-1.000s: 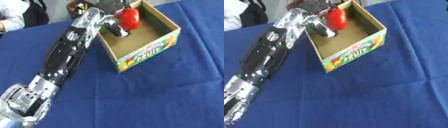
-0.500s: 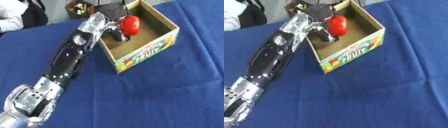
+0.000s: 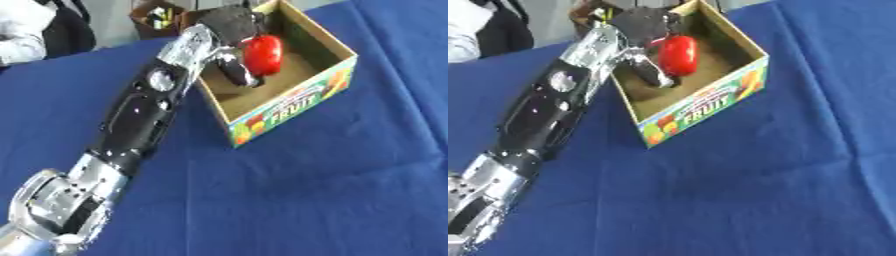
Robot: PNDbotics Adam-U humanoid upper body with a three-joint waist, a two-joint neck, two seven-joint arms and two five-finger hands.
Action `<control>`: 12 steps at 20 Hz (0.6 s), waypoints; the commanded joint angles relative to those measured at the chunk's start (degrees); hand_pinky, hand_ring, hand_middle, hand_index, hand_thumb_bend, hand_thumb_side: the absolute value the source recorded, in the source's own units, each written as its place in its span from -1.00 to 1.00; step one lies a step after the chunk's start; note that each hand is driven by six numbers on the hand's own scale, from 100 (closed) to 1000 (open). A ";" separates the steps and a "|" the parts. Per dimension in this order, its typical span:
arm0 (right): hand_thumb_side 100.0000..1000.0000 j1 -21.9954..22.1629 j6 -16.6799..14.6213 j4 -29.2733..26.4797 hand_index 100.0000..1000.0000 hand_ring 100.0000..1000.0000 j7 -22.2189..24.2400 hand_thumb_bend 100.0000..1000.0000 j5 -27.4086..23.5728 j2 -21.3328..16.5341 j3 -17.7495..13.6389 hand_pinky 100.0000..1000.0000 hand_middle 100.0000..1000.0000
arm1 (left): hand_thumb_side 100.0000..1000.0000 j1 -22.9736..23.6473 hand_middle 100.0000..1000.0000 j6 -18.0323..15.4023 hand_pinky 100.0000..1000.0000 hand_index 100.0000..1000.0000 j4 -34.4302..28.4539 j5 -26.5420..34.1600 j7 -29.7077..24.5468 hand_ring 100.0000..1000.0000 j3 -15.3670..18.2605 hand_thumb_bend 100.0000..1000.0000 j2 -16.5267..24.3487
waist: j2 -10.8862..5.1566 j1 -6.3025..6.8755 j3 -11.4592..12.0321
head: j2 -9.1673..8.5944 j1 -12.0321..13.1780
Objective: Pick up objects on the table and place them in the box.
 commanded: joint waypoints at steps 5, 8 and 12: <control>0.34 -0.52 0.09 -1.16 0.36 0.39 -0.04 -1.00 -0.14 -0.40 -0.17 0.32 -0.12 | 0.72 -1.30 0.92 2.54 0.72 1.00 -2.22 -3.88 0.04 0.93 0.53 0.95 0.95 | -1.57 -0.87 0.21 | 0.71 0.00; 0.36 -0.37 0.16 -1.16 0.36 0.39 -0.09 -1.00 -0.12 -0.43 -0.27 0.32 -0.12 | 0.86 -1.85 0.79 3.03 0.50 0.95 -2.81 -3.57 0.49 0.80 1.13 0.40 0.62 | -1.85 -1.22 0.61 | 1.24 -0.14; 0.37 0.29 0.22 -1.16 0.36 0.39 -0.76 -1.00 0.04 -0.74 -0.92 0.32 -0.12 | 1.00 -3.24 0.60 5.85 0.14 0.96 -7.37 -0.77 3.32 0.58 5.69 -0.26 -0.12 | -2.55 -2.03 2.26 | 2.78 -1.24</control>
